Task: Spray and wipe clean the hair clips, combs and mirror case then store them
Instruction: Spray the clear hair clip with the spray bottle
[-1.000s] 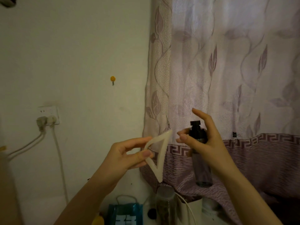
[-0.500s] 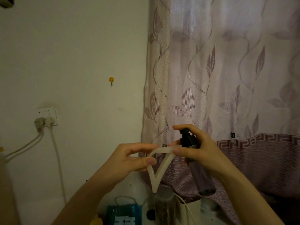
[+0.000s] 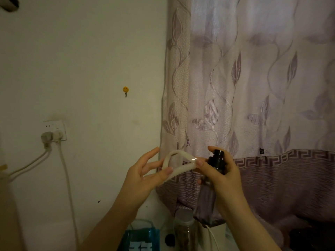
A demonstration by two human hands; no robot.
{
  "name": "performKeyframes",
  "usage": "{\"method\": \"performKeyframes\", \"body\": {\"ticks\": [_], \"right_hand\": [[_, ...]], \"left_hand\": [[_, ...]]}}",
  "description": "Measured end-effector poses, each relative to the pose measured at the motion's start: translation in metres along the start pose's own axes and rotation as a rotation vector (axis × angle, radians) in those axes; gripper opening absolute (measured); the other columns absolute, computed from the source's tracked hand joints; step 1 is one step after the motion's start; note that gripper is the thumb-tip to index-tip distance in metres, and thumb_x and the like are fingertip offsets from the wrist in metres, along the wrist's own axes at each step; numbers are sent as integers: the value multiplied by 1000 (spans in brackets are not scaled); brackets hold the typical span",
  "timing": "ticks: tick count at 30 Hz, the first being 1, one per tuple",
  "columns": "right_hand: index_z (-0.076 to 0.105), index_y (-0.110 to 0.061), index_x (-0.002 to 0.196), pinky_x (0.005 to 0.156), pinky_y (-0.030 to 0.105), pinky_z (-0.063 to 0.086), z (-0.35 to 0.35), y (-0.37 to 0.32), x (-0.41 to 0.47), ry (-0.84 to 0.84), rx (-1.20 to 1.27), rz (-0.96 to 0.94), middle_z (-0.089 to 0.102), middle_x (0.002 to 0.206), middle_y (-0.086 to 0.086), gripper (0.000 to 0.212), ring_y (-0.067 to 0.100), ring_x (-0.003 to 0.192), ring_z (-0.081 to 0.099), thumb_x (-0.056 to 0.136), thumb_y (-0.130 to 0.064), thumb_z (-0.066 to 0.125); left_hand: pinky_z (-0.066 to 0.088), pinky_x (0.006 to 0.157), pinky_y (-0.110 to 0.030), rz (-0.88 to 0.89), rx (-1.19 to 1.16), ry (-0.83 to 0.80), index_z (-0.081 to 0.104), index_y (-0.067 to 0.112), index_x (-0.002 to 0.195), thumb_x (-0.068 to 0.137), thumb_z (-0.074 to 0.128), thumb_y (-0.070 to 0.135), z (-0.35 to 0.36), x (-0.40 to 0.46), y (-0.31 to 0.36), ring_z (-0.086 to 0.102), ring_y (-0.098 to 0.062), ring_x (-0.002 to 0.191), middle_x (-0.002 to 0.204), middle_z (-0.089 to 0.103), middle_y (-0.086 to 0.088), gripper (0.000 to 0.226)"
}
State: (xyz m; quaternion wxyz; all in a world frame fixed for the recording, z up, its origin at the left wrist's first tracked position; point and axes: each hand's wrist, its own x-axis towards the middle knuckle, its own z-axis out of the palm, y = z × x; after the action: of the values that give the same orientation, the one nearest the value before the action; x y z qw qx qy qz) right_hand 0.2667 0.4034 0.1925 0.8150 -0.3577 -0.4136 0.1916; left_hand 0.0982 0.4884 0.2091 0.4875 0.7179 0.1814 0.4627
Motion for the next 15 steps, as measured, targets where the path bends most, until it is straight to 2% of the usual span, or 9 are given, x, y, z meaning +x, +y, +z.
{"method": "performKeyframes", "body": {"ticks": [4,8,12,15], "right_hand": [[62,-21,107,49,23,52,8,9,-9,125,82,-12,73,76,-4,42,13,67,70,68,-9,75],[62,-22,106,51,24,53,15,17,-16,204,136,-18,72,75,-5,42,18,70,70,67,-11,76],[62,-24,106,53,23,53,20,22,-23,222,161,2,73,77,-6,46,17,75,71,63,-18,76],[62,-24,105,61,27,57,22,26,-29,216,134,19,74,79,-5,48,16,77,71,59,-22,76]], "left_hand": [[53,65,-14,-34,-93,-2,53,49,113,54,77,43,8,-6,-4,70,-8,91,95,75,9,64],[54,64,-17,-18,-154,87,55,40,114,60,75,31,14,-7,-5,72,-15,90,93,76,3,58],[56,66,-20,-19,-241,183,57,30,121,60,76,28,17,-8,-6,72,-18,91,100,74,-7,64],[56,69,-21,-29,-324,213,57,28,121,62,75,26,15,-8,-7,71,-17,94,102,73,-9,62]]}}
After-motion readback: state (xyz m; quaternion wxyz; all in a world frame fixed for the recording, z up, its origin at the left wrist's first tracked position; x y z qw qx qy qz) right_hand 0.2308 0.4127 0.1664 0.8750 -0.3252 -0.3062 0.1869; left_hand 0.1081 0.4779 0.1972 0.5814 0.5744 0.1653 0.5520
